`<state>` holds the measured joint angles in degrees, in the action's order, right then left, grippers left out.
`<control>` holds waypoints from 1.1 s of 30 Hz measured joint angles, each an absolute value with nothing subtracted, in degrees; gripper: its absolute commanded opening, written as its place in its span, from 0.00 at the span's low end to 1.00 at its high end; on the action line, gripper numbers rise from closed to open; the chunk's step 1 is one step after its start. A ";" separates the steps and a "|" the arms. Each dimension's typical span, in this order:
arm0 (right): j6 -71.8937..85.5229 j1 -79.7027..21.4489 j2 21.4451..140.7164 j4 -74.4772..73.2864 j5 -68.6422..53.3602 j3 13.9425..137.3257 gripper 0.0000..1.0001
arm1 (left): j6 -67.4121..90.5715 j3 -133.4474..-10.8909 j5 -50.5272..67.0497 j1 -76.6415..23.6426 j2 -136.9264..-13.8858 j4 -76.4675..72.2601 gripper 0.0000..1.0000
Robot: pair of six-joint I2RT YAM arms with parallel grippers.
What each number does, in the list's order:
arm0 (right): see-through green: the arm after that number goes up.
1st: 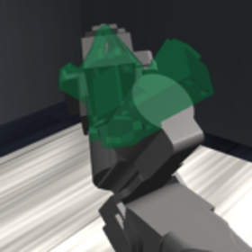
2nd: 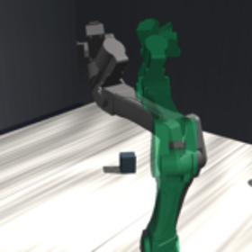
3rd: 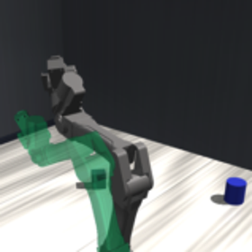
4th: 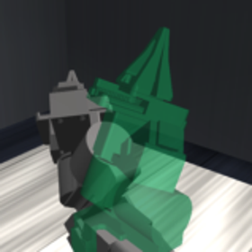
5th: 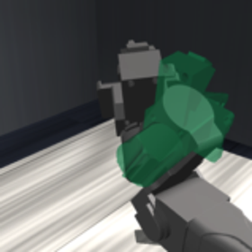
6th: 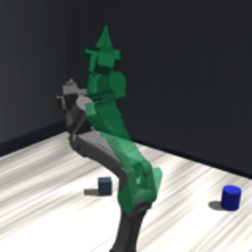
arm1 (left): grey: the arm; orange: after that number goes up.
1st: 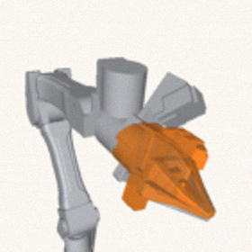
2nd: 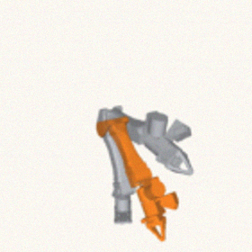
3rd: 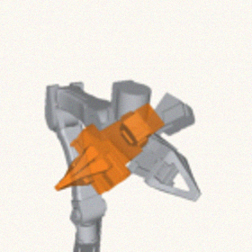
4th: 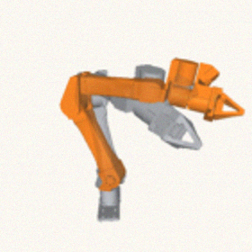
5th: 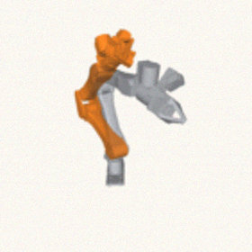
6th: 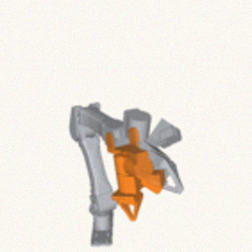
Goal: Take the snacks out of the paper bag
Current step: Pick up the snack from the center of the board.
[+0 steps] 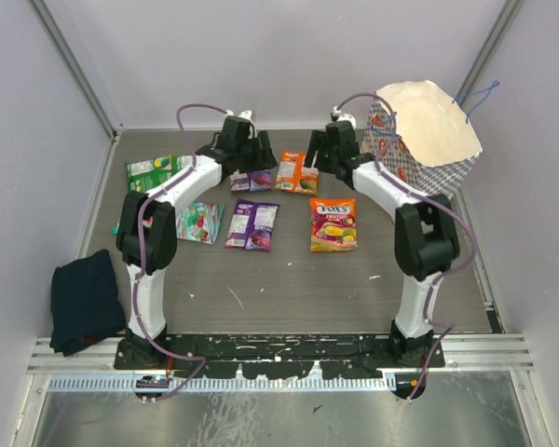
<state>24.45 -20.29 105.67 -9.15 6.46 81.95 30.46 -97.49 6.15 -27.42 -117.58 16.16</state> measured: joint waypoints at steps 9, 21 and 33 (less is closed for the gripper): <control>23.88 -19.40 124.38 -12.91 2.96 92.16 0.67 | 27.29 -109.03 3.95 -25.65 -127.22 20.88 0.50; 28.14 -16.73 125.67 -6.04 -3.79 89.30 0.31 | 26.11 -120.05 4.10 -26.61 -138.72 25.52 0.43; 30.39 -16.38 125.47 -0.95 -6.13 87.64 0.00 | 26.11 -128.20 4.60 -27.14 -143.90 29.23 0.49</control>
<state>30.39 -16.38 125.47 -0.95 -6.13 87.64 26.11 -128.20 4.60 -27.14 -143.90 29.23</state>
